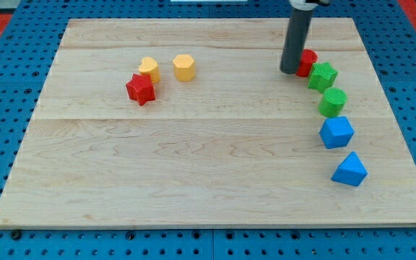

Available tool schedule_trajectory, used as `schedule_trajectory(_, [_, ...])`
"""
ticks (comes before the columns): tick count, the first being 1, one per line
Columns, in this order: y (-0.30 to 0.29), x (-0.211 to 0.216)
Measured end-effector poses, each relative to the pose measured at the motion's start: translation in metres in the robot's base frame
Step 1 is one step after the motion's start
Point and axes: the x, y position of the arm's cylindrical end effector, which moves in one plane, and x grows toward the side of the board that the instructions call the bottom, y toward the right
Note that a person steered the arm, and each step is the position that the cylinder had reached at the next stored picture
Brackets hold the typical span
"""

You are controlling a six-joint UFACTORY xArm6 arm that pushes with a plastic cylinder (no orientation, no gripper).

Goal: Move the yellow hexagon above red circle

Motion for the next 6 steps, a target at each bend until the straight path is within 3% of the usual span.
schedule_trajectory(3, [-0.021, -0.067])
schedule_trajectory(4, [-0.110, -0.086])
schedule_trajectory(6, [-0.313, -0.084])
